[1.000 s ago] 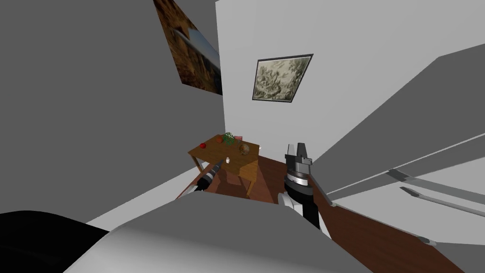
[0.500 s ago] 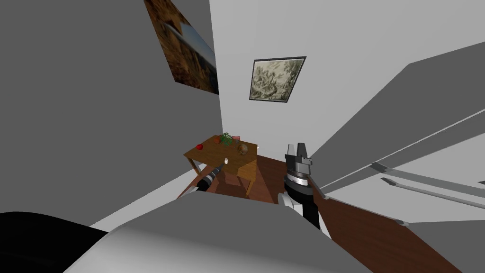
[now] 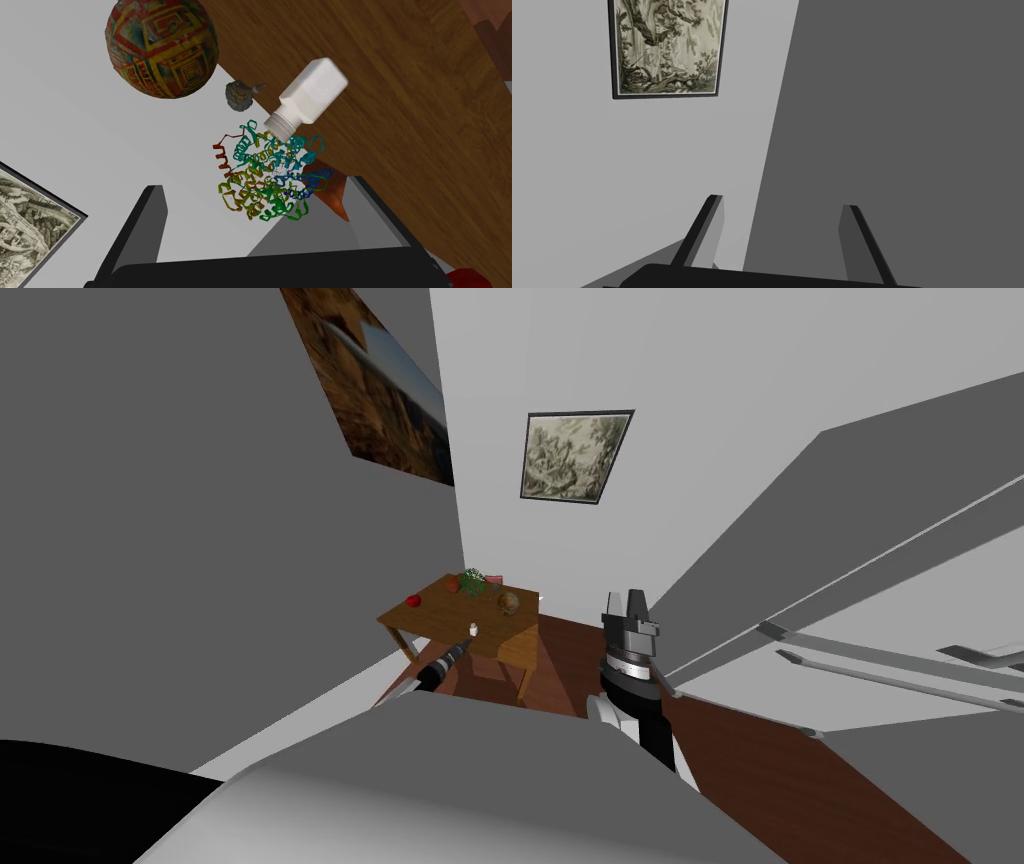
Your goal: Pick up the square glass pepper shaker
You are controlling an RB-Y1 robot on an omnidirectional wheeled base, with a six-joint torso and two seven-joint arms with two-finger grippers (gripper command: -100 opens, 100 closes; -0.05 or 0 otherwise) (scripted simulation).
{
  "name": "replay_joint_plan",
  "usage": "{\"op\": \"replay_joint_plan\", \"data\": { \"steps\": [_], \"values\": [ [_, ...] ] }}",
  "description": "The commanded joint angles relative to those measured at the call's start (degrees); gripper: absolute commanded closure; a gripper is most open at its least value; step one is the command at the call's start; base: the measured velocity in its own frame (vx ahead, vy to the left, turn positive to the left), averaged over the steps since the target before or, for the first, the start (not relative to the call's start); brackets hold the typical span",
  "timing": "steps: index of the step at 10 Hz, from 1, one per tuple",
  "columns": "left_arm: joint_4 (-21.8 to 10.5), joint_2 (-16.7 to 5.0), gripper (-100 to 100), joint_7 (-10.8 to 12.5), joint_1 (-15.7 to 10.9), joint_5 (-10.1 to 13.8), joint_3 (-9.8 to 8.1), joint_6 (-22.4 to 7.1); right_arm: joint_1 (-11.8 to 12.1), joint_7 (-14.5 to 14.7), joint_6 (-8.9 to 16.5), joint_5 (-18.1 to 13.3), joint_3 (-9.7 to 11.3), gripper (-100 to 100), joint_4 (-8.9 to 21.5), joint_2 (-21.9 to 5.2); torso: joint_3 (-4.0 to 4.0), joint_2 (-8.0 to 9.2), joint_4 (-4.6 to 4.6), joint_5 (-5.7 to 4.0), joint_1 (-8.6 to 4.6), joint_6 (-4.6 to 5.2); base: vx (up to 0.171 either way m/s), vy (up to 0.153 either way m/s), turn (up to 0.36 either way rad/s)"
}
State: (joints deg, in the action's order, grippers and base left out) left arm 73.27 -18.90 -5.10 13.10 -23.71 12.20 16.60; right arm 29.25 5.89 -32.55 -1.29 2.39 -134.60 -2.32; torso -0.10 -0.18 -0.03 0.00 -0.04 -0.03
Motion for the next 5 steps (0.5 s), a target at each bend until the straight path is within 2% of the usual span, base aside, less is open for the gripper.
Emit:
{"op": "replay_joint_plan", "data": {
  "steps": [1,5],
  "values": [
    [-2.9,-0.9,-100,-1.9,-1.4,-0.9,0.49,-1.2,0.0,0.0,0.0,0.0,0.0,0,0.0,0.0,0.00,0.00,0.00,0.00,0.00,0.00,0.030,-0.015,-0.164],
    [-10.3,-3.2,-100,-6.2,-6.3,-2.7,1.36,-4.4,0.0,0.0,0.0,0.0,0.0,0,0.0,0.0,-0.07,-0.13,-0.03,-0.03,-0.10,0.00,0.049,-0.030,-0.149]
  ]
}}
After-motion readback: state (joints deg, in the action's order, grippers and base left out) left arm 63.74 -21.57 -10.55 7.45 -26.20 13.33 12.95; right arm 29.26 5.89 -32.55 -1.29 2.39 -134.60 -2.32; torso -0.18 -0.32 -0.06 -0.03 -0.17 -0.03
